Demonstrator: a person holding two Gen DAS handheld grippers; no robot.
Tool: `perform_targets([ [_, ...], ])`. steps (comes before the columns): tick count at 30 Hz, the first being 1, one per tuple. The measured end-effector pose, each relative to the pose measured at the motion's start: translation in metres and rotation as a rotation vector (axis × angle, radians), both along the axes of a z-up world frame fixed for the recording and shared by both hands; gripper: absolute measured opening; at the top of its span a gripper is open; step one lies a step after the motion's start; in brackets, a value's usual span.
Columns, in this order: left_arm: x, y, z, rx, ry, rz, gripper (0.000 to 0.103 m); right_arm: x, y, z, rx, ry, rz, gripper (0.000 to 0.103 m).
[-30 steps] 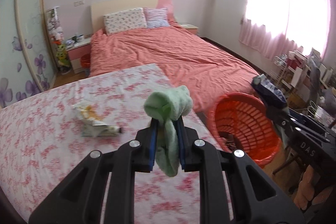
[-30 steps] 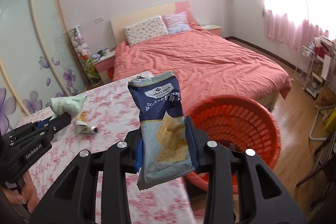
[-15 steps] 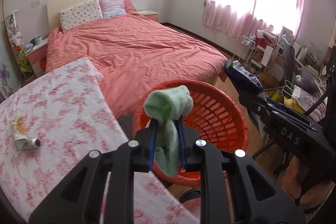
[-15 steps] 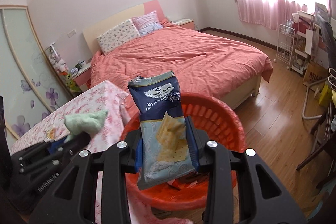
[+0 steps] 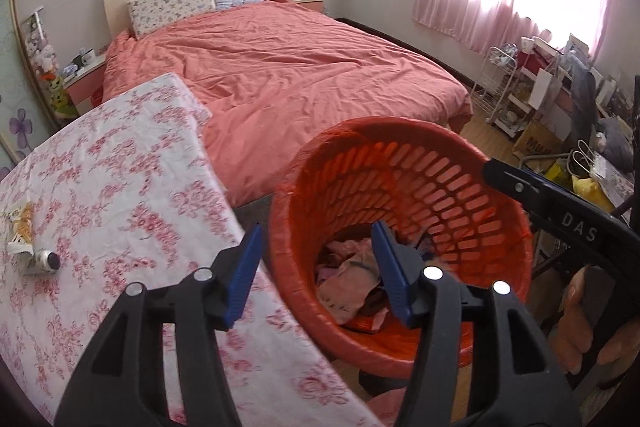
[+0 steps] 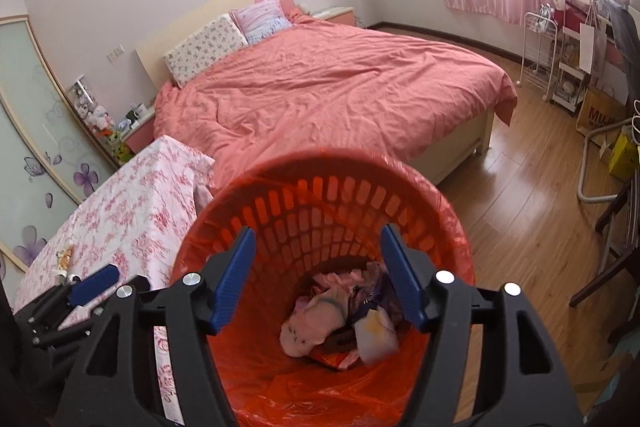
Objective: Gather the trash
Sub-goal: 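Carry the mint-green cloth and snack bag to the orange basket and release both, then grasp the yellow snack wrapper with the left tool while the right tool approaches the hand cream tube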
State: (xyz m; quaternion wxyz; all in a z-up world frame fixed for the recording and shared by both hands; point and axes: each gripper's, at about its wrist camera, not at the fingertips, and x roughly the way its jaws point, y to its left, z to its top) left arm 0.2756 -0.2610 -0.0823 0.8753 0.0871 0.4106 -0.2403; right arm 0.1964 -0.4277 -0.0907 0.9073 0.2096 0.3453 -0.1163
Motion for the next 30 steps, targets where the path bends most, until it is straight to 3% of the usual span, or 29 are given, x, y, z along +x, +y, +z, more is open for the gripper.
perform_targets([
  [11, -0.004, 0.08, -0.002, 0.055, -0.058, 0.121, 0.063, 0.002, 0.028, 0.009, -0.06, 0.024, 0.052, 0.065],
  [19, 0.008, 0.169, 0.004, 0.057, -0.075, 0.3, 0.069, 0.011, 0.082, 0.009, -0.116, 0.039, 0.156, 0.065],
  [26, 0.046, 0.247, 0.024, 0.082, -0.158, 0.561, 0.088, 0.029, 0.137, -0.002, -0.14, 0.061, 0.253, 0.065],
  [30, 0.09, 0.266, 0.016, 0.096, -0.086, 0.613, 0.089, 0.036, 0.163, -0.006, -0.137, 0.066, 0.289, 0.065],
])
